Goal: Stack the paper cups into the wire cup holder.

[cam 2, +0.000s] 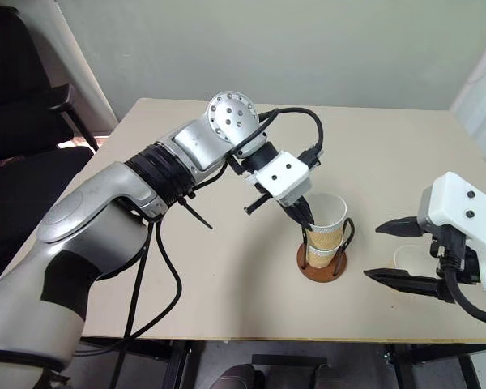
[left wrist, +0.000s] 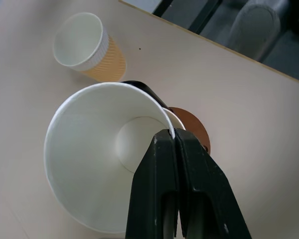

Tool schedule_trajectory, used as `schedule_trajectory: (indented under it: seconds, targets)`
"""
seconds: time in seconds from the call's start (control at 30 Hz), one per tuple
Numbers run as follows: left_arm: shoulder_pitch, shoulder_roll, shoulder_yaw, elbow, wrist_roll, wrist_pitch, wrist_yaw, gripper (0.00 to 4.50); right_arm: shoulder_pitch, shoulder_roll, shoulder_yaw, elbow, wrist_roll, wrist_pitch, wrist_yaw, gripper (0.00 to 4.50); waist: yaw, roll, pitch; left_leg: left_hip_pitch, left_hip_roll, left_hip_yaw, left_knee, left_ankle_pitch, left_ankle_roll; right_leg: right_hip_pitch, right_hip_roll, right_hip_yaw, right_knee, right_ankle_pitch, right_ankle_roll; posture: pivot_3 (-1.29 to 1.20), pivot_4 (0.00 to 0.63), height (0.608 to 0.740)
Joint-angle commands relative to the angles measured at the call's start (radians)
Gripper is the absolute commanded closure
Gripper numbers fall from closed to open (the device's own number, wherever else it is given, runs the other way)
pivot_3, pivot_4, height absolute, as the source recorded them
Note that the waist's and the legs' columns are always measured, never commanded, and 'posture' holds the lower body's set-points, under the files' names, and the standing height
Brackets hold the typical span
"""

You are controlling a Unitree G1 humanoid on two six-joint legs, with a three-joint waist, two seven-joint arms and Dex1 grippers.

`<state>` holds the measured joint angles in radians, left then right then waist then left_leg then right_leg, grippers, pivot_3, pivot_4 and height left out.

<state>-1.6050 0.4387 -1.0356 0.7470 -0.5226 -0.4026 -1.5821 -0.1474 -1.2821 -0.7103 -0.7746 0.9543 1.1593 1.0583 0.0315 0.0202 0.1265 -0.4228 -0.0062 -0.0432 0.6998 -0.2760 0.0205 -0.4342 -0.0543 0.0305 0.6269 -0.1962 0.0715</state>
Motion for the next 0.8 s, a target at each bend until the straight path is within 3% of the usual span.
schedule_trajectory:
  seconds: [0.03, 0.13, 0.47, 0.63, 0.8]
  targets:
    - [-0.008, -0.015, 0.049, 0.003, 0.030, -0.017, -0.032, 4.29, 0.012, -0.011, -0.048, -0.012, 0.011, 0.001, -0.008, 0.84, 0.000, 0.000, 0.000, 0.000, 0.000, 0.000, 0.000, 0.000, 0.000, 0.000, 0.000, 0.000, 0.000, 0.000, 0.000, 0.00, 0.150, 0.740]
    - [-0.015, -0.017, 0.066, -0.001, 0.026, 0.000, -0.032, 3.53, 0.040, -0.014, -0.055, -0.017, -0.001, 0.000, -0.006, 0.84, 0.001, 0.000, 0.000, 0.000, 0.000, 0.000, 0.000, 0.000, 0.000, 0.000, 0.000, 0.000, 0.000, 0.000, 0.001, 0.00, 0.150, 0.740]
    - [-0.002, 0.002, 0.194, -0.018, -0.027, 0.122, -0.032, 0.05, 0.118, -0.015, -0.068, -0.046, -0.042, 0.018, -0.043, 0.84, 0.001, 0.000, 0.000, 0.000, 0.000, 0.000, 0.000, 0.000, 0.001, 0.000, 0.000, 0.000, 0.000, -0.001, 0.001, 0.00, 0.150, 0.740]
    - [0.019, 0.048, 0.279, -0.062, -0.095, 0.213, -0.032, 0.01, 0.206, -0.017, -0.053, -0.069, -0.091, 0.068, -0.078, 0.84, 0.001, 0.001, 0.000, 0.000, 0.000, 0.000, 0.000, 0.000, 0.001, 0.000, 0.000, 0.000, 0.000, -0.001, 0.001, 0.00, 0.150, 0.740]
    - [0.084, 0.075, 0.353, -0.113, -0.059, 0.252, -0.032, 0.01, 0.353, -0.039, 0.011, -0.045, -0.274, -0.001, -0.096, 0.84, 0.002, 0.002, -0.001, 0.001, 0.000, 0.000, 0.000, -0.001, 0.001, 0.001, 0.000, 0.000, -0.001, -0.001, 0.001, 0.00, 0.150, 0.740]
